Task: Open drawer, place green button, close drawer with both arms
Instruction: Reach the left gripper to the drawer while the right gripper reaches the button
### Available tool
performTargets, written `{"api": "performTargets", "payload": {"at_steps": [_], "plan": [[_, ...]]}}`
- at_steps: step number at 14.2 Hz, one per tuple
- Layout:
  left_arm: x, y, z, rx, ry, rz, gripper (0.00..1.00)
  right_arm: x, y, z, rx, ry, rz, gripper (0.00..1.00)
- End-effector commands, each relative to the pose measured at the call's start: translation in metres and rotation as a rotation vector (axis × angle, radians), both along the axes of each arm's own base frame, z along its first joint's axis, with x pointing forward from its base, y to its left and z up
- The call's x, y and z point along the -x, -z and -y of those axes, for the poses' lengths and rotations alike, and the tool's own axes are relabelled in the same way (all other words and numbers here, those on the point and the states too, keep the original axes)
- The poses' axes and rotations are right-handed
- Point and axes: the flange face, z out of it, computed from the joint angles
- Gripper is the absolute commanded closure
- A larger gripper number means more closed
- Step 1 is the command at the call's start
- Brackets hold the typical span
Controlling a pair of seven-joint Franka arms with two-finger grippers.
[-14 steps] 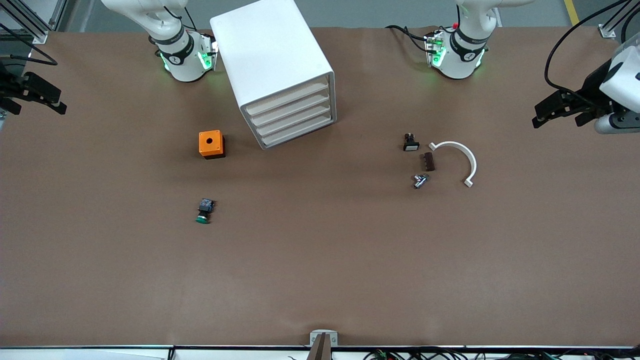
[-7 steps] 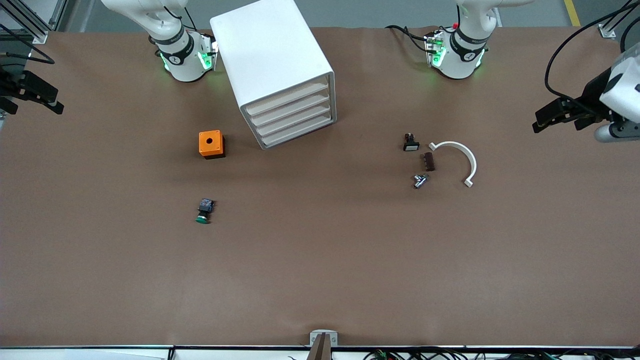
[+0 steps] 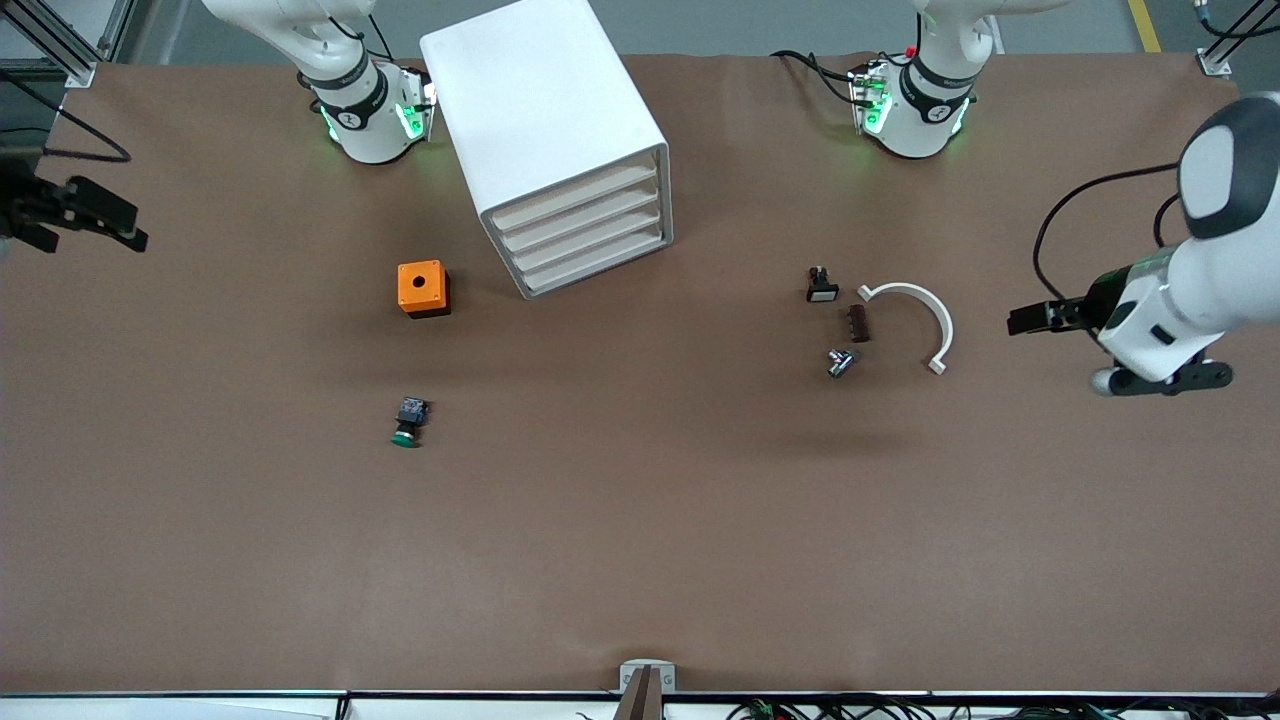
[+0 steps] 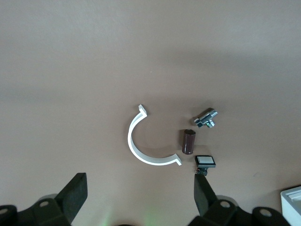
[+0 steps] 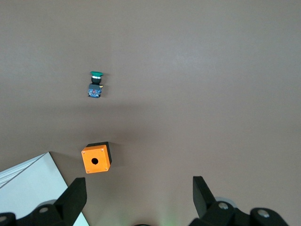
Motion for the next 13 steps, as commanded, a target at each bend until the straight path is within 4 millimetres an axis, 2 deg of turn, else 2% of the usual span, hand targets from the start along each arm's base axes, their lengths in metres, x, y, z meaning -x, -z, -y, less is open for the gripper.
{"api": "performTargets", "payload": {"at_steps": [1, 3, 5, 6, 8, 10, 12, 13], "plan": [[-0.016, 0.036, 0.007, -0.032, -0.032, -0.033, 0.00, -0.014, 0.010, -0.002, 0.008, -0.005, -0.024, 0.00], [-0.020, 0.073, 0.025, -0.081, -0.122, -0.084, 0.00, -0.022, 0.018, 0.004, 0.008, 0.007, -0.020, 0.00], [-0.019, 0.099, 0.051, -0.159, -0.203, -0.117, 0.00, -0.047, 0.056, 0.009, 0.010, 0.017, -0.041, 0.00], [-0.017, 0.112, 0.072, -0.193, -0.224, -0.133, 0.00, -0.059, 0.079, 0.013, 0.013, 0.023, -0.056, 0.00], [-0.013, 0.128, 0.109, -0.265, -0.253, -0.133, 0.00, -0.060, 0.085, 0.012, 0.020, 0.021, -0.071, 0.00], [-0.008, 0.133, 0.149, -0.297, -0.308, -0.128, 0.00, -0.060, 0.085, 0.011, 0.014, 0.032, -0.072, 0.00], [-0.002, 0.144, 0.184, -0.325, -0.390, -0.135, 0.00, -0.056, 0.089, 0.000, -0.024, 0.052, -0.104, 0.00], [0.001, 0.146, 0.200, -0.308, -0.444, -0.158, 0.00, -0.055, 0.092, -0.003, -0.036, 0.124, -0.111, 0.00]]}}
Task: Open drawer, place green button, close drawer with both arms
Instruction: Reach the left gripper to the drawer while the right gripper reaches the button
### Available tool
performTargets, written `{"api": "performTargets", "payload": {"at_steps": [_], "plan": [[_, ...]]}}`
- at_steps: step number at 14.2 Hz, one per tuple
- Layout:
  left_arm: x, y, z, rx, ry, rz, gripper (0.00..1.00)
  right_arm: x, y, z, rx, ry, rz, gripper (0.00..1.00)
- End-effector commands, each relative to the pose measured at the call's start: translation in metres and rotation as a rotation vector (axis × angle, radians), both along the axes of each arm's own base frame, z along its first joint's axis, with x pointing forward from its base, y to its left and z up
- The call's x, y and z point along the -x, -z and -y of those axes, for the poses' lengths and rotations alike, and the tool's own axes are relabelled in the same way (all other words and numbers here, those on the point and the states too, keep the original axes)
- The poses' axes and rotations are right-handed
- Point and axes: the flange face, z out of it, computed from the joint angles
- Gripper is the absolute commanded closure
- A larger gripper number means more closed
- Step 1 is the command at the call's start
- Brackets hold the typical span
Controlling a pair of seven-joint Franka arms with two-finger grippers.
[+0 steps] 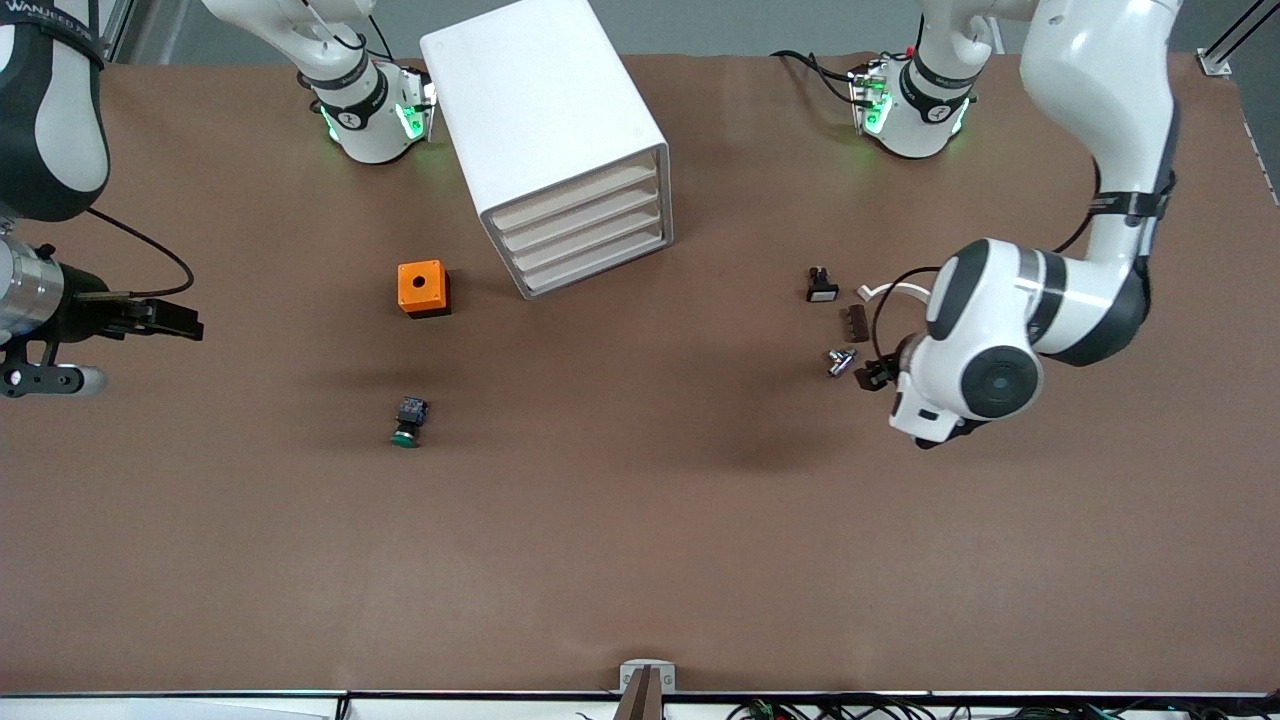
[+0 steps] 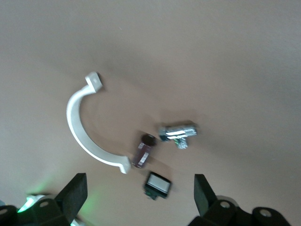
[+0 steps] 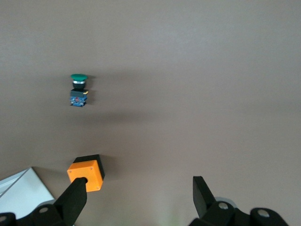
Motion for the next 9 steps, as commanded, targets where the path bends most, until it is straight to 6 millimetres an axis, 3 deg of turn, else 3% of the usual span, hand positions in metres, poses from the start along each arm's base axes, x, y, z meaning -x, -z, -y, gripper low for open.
{"api": "performTargets", "payload": {"at_steps": [1, 2, 5, 7, 9], "plan": [[0.001, 0.000, 0.041, 0.020, -0.120, -0.015, 0.00, 0.003, -0.002, -0.013, -0.032, 0.147, -0.011, 0.00], [0.003, -0.004, 0.061, 0.032, -0.159, -0.024, 0.00, 0.001, 0.007, -0.020, -0.034, 0.161, -0.005, 0.00], [0.011, -0.001, 0.104, 0.040, -0.317, -0.099, 0.00, 0.000, 0.061, -0.041, -0.042, 0.158, 0.035, 0.00], [0.018, 0.003, 0.133, 0.007, -0.506, -0.170, 0.00, 0.002, 0.080, -0.048, -0.042, 0.206, 0.047, 0.00], [0.021, 0.018, 0.151, -0.035, -0.594, -0.203, 0.00, 0.005, 0.095, -0.067, -0.030, 0.251, 0.050, 0.00]]}}
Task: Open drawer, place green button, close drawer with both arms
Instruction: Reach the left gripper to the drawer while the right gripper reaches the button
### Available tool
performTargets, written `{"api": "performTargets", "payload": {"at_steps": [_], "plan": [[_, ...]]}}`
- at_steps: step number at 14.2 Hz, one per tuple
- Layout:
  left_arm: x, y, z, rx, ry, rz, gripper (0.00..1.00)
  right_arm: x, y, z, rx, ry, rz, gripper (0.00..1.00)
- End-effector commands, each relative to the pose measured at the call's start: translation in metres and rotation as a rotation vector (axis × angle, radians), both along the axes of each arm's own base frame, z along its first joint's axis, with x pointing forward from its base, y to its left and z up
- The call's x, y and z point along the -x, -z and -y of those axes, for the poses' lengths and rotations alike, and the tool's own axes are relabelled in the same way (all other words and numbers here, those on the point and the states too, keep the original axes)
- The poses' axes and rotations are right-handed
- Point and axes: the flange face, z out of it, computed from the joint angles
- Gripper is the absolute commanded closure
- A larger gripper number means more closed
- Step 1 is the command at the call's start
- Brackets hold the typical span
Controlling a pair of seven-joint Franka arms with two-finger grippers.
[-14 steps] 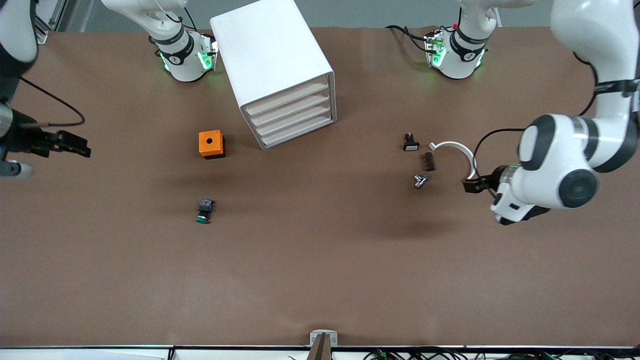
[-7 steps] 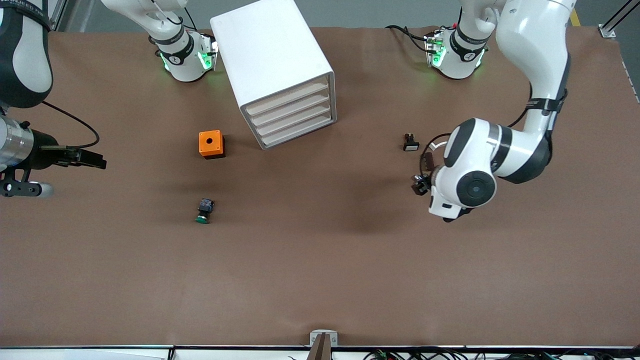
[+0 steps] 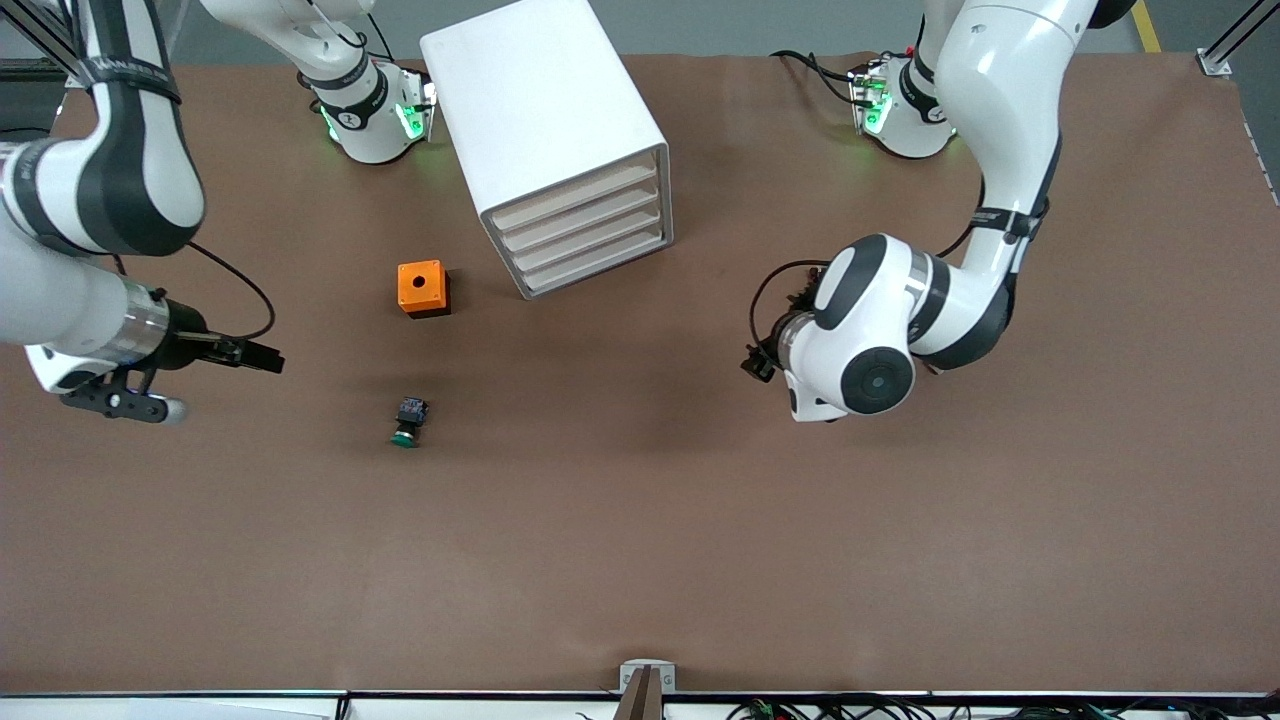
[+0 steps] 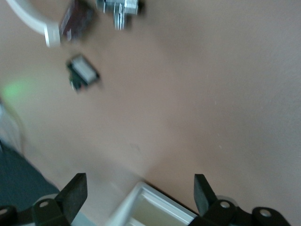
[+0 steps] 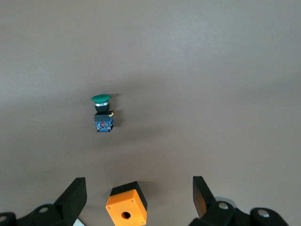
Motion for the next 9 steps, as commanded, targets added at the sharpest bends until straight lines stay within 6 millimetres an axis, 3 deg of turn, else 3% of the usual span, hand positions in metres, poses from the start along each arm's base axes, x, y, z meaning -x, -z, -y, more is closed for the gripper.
{"api": "performTargets", "payload": {"at_steps": [1, 4, 6, 9], "plan": [[0.000, 0.021, 0.027, -0.032, -0.126, -0.094, 0.00, 0.010, 0.013, -0.022, 0.003, 0.074, 0.012, 0.00], [0.002, 0.026, 0.049, 0.019, -0.251, -0.192, 0.00, 0.014, 0.037, -0.039, 0.012, 0.128, 0.047, 0.00], [0.012, 0.051, 0.065, 0.036, -0.306, -0.289, 0.00, 0.021, 0.059, -0.052, 0.017, 0.171, 0.075, 0.00], [0.022, 0.086, 0.072, -0.042, -0.400, -0.385, 0.00, 0.030, 0.092, -0.082, 0.023, 0.232, 0.113, 0.00]]}}
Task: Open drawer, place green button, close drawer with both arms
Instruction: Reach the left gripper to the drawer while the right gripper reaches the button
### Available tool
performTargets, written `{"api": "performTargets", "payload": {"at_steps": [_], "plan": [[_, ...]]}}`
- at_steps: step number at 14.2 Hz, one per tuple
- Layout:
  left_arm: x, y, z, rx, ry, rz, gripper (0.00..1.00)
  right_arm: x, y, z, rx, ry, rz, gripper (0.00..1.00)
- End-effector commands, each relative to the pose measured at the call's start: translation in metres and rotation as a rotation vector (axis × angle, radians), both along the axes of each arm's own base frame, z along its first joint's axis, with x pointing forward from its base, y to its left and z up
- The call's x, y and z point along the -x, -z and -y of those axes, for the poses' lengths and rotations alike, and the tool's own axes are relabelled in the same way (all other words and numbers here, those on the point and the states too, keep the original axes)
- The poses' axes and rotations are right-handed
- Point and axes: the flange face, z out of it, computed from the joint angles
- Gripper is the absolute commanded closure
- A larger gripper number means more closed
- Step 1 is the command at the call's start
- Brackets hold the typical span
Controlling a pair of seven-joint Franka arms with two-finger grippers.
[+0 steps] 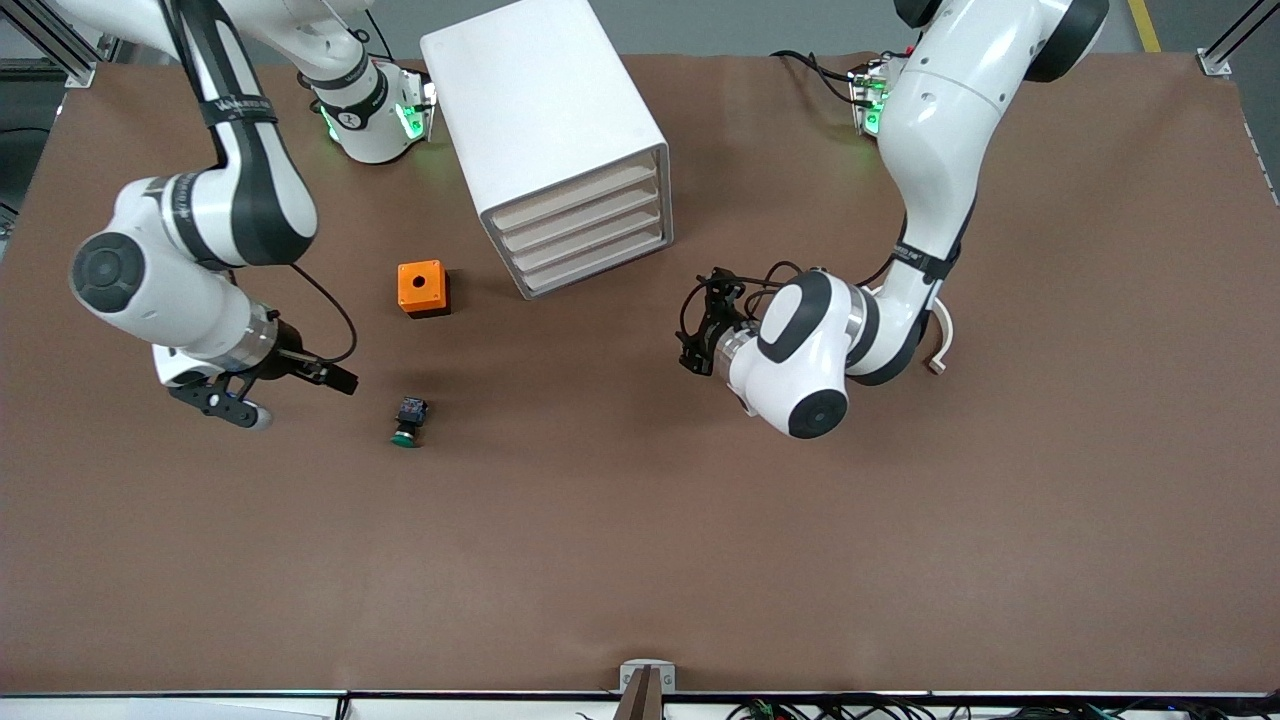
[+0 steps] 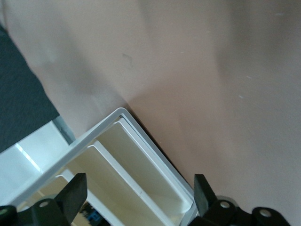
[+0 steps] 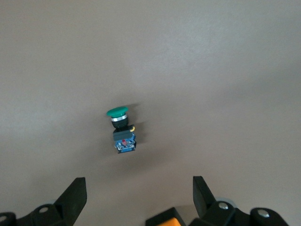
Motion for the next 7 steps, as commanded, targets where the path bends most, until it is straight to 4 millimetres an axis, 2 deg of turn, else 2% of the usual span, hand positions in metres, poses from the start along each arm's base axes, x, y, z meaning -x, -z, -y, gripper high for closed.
{"api": "performTargets", "payload": {"at_steps": [1, 3, 4, 7], "plan": [[0.003, 0.022, 0.011, -0.027, -0.079, -0.108, 0.00, 0.012, 0.029, -0.025, -0.002, 0.073, 0.023, 0.00], [0.023, 0.046, 0.028, -0.070, -0.110, -0.228, 0.02, 0.008, 0.052, -0.033, 0.006, 0.106, 0.030, 0.00], [0.034, 0.056, 0.035, -0.097, -0.115, -0.273, 0.06, 0.006, 0.061, -0.034, 0.007, 0.106, 0.042, 0.00], [0.052, 0.062, 0.049, -0.101, -0.119, -0.377, 0.31, 0.000, 0.091, -0.037, 0.014, 0.093, 0.065, 0.00]]}}
